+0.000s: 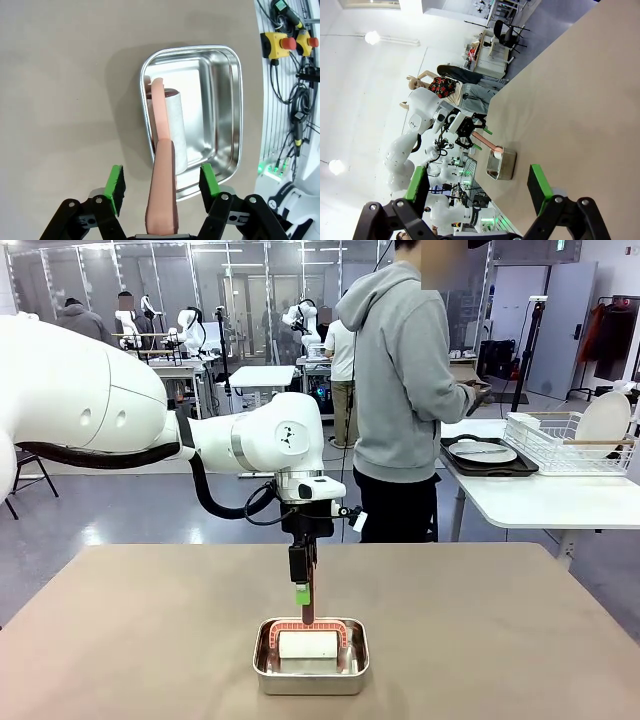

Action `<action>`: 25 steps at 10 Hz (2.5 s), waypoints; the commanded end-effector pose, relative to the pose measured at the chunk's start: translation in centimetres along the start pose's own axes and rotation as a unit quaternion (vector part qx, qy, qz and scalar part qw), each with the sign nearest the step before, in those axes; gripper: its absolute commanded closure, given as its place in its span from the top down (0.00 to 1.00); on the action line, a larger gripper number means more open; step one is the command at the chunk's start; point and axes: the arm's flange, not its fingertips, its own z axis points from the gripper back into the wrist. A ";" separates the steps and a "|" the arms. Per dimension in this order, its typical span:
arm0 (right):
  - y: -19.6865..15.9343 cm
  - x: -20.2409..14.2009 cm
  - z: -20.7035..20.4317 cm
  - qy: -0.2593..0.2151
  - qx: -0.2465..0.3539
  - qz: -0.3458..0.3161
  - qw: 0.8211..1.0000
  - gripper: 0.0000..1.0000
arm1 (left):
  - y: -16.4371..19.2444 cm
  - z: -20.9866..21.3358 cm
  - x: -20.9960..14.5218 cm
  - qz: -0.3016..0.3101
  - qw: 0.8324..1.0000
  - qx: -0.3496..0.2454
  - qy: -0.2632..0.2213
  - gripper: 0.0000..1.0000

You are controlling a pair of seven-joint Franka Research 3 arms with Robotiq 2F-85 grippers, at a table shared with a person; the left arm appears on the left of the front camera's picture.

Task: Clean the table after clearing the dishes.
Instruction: When the right (or left) Handle tray is removed, use the right hand (or left hand) to clean the right (or left) side of the table with the Lint Roller.

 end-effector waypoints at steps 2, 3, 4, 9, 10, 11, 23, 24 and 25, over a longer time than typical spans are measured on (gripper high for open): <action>0.5 0.1 0.1 0.000 0.001 -0.007 1.000 1.00 | -0.5 -0.5 0.0 0.006 1.000 0.004 -0.002 0.55; 0.5 0.1 0.1 0.000 0.001 -0.007 1.000 1.00 | -0.4 -0.5 -0.1 0.006 1.000 0.002 -0.003 0.35; 0.5 0.1 0.1 0.000 0.001 -0.007 1.000 1.00 | -0.5 -0.5 -0.1 0.006 1.000 0.000 -0.006 0.35; 0.5 0.1 0.1 0.000 0.001 -0.007 1.000 1.00 | -0.8 0.4 -0.5 0.014 1.000 0.002 -0.017 0.00; 0.5 0.1 0.1 0.000 0.001 -0.007 1.000 1.00 | -1.0 0.6 -0.7 0.015 1.000 0.002 -0.018 0.01; 0.5 0.1 0.1 0.000 0.001 -0.007 1.000 1.00 | -1.6 1.4 -0.9 0.020 1.000 0.006 -0.021 0.01; 0.5 0.1 0.1 0.000 0.001 -0.007 1.000 1.00 | -11.0 9.8 -17.0 0.549 0.780 0.156 -0.255 0.00; 0.5 0.1 0.1 0.000 0.001 -0.007 1.000 1.00 | -11.0 9.8 -17.0 0.549 0.780 0.156 -0.255 0.00; 0.5 0.1 0.1 0.000 0.001 -0.007 1.000 1.00 | -11.0 9.8 -17.0 0.549 0.780 0.156 -0.255 0.00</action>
